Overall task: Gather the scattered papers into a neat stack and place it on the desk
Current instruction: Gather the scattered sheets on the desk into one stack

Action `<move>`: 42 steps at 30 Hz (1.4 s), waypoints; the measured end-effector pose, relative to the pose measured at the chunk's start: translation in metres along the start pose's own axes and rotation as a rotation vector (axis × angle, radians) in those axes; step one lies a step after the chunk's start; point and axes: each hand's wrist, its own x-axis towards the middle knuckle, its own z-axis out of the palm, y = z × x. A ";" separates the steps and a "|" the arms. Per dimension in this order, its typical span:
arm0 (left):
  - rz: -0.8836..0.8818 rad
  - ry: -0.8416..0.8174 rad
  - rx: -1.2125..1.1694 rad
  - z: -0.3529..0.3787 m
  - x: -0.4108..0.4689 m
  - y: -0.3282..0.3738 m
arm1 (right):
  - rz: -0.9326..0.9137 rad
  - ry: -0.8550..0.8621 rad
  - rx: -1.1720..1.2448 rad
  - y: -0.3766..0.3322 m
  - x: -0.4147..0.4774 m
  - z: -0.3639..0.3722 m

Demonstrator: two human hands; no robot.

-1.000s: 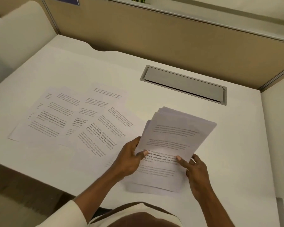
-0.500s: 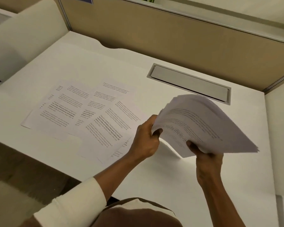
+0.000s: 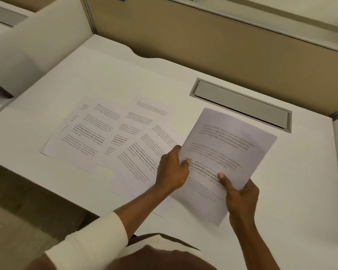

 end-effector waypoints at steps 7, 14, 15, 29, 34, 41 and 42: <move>-0.178 -0.001 0.333 -0.078 0.032 -0.041 | 0.213 -0.129 -0.086 0.011 -0.022 0.105; -0.140 0.063 0.582 -0.112 0.064 -0.081 | 0.290 -0.046 -0.321 0.029 -0.037 0.183; -0.116 0.067 0.640 -0.114 0.066 -0.084 | 0.310 -0.025 -0.354 0.031 -0.039 0.189; -0.196 -0.050 0.810 -0.124 0.093 -0.096 | 0.430 0.130 -0.559 0.026 -0.035 0.212; -0.214 -0.055 0.819 -0.128 0.102 -0.094 | 0.473 0.149 -0.471 0.021 -0.031 0.210; -0.331 -0.065 0.680 -0.131 0.113 -0.093 | 0.502 0.191 -0.365 0.019 -0.023 0.214; -0.344 -0.088 0.634 -0.133 0.114 -0.092 | 0.504 0.198 -0.343 0.018 -0.022 0.215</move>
